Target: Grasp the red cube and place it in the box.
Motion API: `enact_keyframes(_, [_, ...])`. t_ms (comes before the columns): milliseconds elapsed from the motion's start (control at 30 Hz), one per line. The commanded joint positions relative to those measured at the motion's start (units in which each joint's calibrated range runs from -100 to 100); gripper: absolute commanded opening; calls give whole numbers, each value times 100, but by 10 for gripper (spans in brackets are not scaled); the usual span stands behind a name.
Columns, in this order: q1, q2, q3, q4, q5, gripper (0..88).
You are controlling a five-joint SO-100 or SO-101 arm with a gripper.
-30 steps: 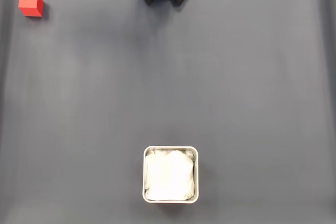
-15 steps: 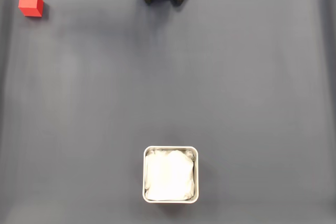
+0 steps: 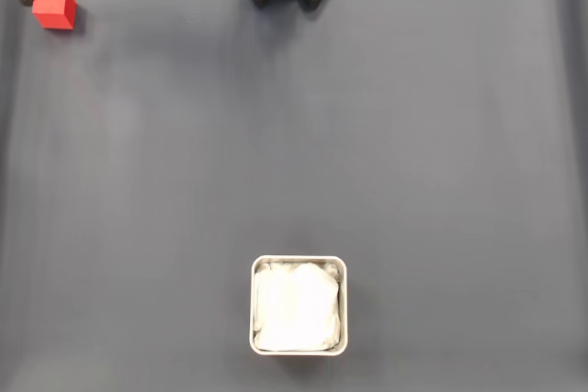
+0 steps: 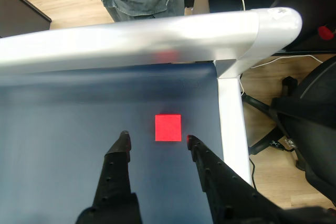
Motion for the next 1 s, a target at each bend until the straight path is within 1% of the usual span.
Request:
enact_keyframes(0, [129, -233, 31, -174, 68, 272])
enact_keyframes(600, [215, -172, 661, -928, 127, 321])
enact_keyframes(967, [215, -95, 1017, -1321, 166, 330])
